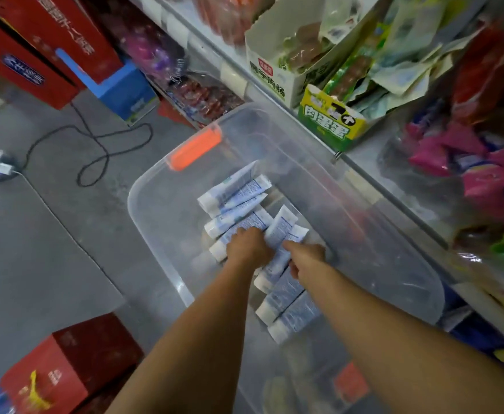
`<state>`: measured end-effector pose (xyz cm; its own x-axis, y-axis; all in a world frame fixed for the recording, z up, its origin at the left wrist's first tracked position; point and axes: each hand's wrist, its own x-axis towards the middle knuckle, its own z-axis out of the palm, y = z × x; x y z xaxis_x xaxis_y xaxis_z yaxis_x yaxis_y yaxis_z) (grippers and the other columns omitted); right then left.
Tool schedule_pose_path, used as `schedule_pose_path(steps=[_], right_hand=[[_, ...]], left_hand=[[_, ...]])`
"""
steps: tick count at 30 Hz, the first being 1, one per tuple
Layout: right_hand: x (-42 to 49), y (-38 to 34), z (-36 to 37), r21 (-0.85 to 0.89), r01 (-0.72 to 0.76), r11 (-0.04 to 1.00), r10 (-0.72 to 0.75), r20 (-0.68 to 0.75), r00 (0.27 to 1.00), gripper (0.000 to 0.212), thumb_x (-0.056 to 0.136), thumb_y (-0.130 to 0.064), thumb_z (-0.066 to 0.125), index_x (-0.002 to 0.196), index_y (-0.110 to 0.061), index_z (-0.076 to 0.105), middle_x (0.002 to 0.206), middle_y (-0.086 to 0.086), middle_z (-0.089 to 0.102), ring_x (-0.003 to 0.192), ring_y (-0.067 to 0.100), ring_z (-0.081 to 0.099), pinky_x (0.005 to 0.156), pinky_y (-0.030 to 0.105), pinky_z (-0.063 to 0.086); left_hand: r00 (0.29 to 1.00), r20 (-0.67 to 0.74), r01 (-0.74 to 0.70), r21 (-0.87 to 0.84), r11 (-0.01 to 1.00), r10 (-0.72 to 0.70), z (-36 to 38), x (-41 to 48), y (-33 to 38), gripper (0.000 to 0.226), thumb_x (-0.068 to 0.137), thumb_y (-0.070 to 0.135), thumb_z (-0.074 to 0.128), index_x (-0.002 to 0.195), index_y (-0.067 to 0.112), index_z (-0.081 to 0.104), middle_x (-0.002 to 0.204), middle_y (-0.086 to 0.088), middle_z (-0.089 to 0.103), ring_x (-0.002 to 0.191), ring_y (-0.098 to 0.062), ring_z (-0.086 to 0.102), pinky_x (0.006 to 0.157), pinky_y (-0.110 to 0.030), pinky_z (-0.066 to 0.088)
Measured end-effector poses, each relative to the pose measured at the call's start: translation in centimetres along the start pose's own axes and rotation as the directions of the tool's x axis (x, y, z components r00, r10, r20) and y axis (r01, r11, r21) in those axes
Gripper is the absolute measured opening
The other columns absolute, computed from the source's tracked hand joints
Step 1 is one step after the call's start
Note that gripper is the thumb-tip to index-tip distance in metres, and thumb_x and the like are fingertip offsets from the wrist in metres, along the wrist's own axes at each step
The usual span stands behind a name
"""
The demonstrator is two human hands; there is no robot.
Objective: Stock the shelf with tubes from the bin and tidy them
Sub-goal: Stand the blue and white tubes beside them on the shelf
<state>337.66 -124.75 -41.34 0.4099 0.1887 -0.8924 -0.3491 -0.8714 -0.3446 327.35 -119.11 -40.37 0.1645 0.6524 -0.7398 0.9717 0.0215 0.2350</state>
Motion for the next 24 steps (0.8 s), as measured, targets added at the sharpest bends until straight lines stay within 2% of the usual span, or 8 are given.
schedule_pose_path(steps=[2,5,7,11,15,19,21,24], right_hand=[[0.3,0.1,0.3,-0.069,0.058,0.996,-0.057,0.006,0.998,0.02,0.075,-0.019,0.069,0.077,-0.005,0.056,0.067,0.012,0.054,0.049,0.021,0.047,0.048,0.027,0.04],[-0.7,-0.2,0.0,-0.054,0.127,0.99,-0.127,0.009,0.992,0.019,0.082,-0.016,0.062,0.095,-0.003,0.061,0.093,0.02,0.066,0.077,0.033,0.066,0.072,0.042,0.058],[-2.3,-0.5,-0.7,-0.022,0.134,0.991,-0.133,0.018,0.991,0.018,0.089,-0.015,0.056,0.098,-0.001,0.061,0.097,0.02,0.066,0.082,0.033,0.066,0.066,0.042,0.059],[-6.6,-1.0,-3.2,0.002,0.186,0.982,-0.186,0.09,0.978,0.035,0.092,-0.028,0.055,0.107,0.003,0.062,0.097,0.021,0.068,0.068,0.03,0.063,0.049,0.032,0.054],[-11.9,-1.7,-6.6,0.039,0.246,0.969,-0.248,0.238,0.939,0.051,0.095,-0.052,0.046,0.105,-0.005,0.063,0.098,0.02,0.069,0.083,0.035,0.069,0.057,0.036,0.058],[-17.9,-1.0,-11.6,0.053,0.369,0.928,-0.366,0.325,0.872,0.016,0.093,-0.014,0.052,0.106,-0.01,0.06,0.088,0.014,0.067,0.071,0.026,0.062,0.057,0.031,0.05],[-21.1,-0.1,-14.7,0.018,0.445,0.895,-0.423,0.35,0.836,0.026,0.086,-0.001,0.057,0.105,-0.018,0.06,0.086,0.007,0.067,0.069,0.02,0.059,0.059,0.029,0.047],[-26.0,1.0,-19.2,0.048,0.446,0.894,-0.432,0.365,0.825,0.031,0.086,-0.007,0.063,0.112,-0.022,0.054,0.099,0.006,0.066,0.077,0.02,0.062,0.068,0.034,0.053]], left_hand=[[1.0,0.009,0.007,-0.021,1.0,-0.007,0.3,0.0,-0.1,0.048,0.079,0.042,0.064,0.116,0.011,0.061,0.12,-0.015,0.061,0.11,-0.032,0.056,0.09,-0.039,0.047],[1.0,0.017,0.027,-0.153,0.988,-0.025,0.1,-0.9,0.6,0.057,0.081,0.042,0.068,0.122,0.005,0.052,0.124,-0.012,0.057,0.114,-0.031,0.055,0.089,-0.037,0.044],[0.997,0.07,0.063,-0.323,0.944,-0.043,-0.4,-2.2,1.2,0.063,0.08,0.041,0.069,0.125,0.003,0.047,0.123,-0.009,0.057,0.113,-0.029,0.056,0.086,-0.034,0.045],[0.998,0.057,0.017,-0.514,0.857,0.014,-2.3,-6.4,1.9,0.06,0.079,0.038,0.071,0.12,0.001,0.05,0.117,-0.014,0.063,0.097,-0.024,0.06,0.074,-0.032,0.045],[0.998,0.022,-0.026,-0.697,0.716,0.058,-4.2,-12.5,2.9,0.037,0.088,0.024,0.063,0.119,0.01,0.048,0.107,-0.006,0.06,0.084,-0.016,0.058,0.075,-0.034,0.05],[0.985,0.075,-0.017,-0.854,0.519,0.156,-5.5,-19.3,3.8,0.047,0.083,0.026,0.073,0.122,0.013,0.053,0.11,-0.009,0.068,0.094,-0.023,0.068,0.069,-0.039,0.06],[0.973,0.038,-0.072,-0.888,0.455,0.228,-6.0,-22.8,4.5,0.042,0.083,0.017,0.074,0.121,0.012,0.057,0.107,-0.009,0.07,0.092,-0.023,0.068,0.065,-0.036,0.059],[0.948,0.002,-0.137,-0.899,0.416,0.317,-6.3,-27.9,6.8,0.039,0.081,0.014,0.074,0.118,0.013,0.061,0.106,-0.014,0.072,0.102,-0.035,0.067,0.089,-0.051,0.055]])
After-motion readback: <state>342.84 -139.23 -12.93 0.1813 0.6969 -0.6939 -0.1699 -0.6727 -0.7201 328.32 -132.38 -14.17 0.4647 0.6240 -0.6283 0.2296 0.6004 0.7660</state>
